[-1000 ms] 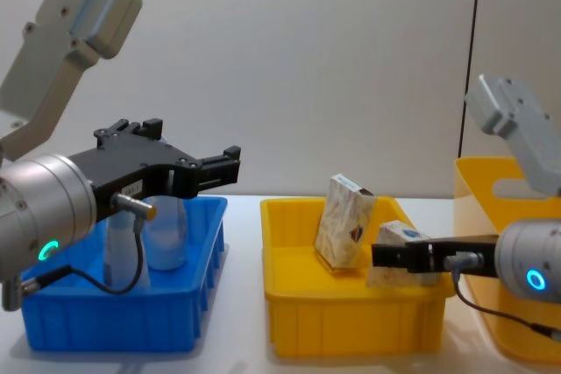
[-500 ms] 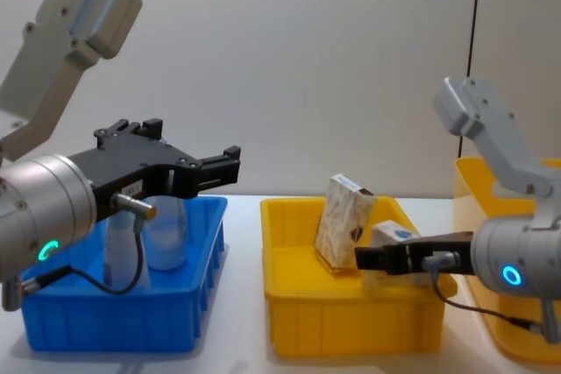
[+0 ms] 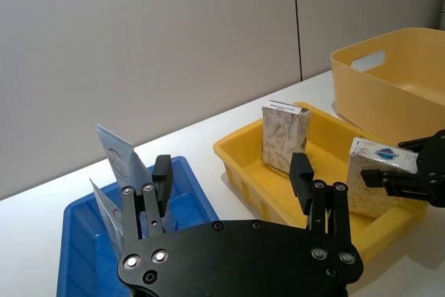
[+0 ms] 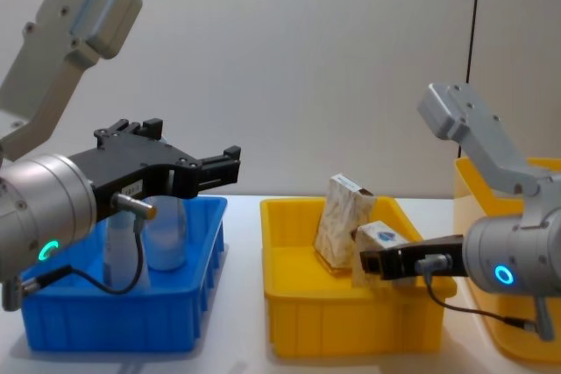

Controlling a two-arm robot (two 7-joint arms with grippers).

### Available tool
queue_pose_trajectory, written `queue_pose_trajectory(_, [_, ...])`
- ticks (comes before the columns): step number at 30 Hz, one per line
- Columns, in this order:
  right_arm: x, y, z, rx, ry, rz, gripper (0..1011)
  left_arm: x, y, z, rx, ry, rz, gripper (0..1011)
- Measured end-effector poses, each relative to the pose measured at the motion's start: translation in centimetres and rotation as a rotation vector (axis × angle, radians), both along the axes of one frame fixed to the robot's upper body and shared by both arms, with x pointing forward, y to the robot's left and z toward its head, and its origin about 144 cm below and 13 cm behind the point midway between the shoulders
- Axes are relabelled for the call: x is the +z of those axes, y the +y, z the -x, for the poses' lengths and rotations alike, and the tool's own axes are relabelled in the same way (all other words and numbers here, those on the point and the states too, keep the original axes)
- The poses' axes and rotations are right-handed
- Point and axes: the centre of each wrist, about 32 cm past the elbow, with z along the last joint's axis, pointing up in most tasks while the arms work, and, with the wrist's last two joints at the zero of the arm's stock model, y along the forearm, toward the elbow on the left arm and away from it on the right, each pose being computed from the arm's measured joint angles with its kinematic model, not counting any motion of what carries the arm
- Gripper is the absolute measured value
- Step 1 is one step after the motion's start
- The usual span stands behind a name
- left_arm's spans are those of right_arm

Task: Bimanual collaborative sorting of washing and personal care products

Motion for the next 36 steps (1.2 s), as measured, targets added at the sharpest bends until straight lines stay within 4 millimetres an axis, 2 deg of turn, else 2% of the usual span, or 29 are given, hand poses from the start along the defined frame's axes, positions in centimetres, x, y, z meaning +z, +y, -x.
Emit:
queue_pose_trajectory(16, [0.2,0.0,0.2,0.007,-0.031,0.002,366,0.0,0.0,0.0,0.0,0.0,0.0,1001])
queue_pose_trajectory(29, [0.9,0.1,0.7,0.021,-0.173,-0.022,364,0.0,0.0,0.0,0.0,0.0,0.0,1001])
queue_pose_trajectory(36, [1.9,-0.2,1.2,0.009,-0.282,-0.035,362,0.0,0.0,0.0,0.0,0.0,0.0,1001])
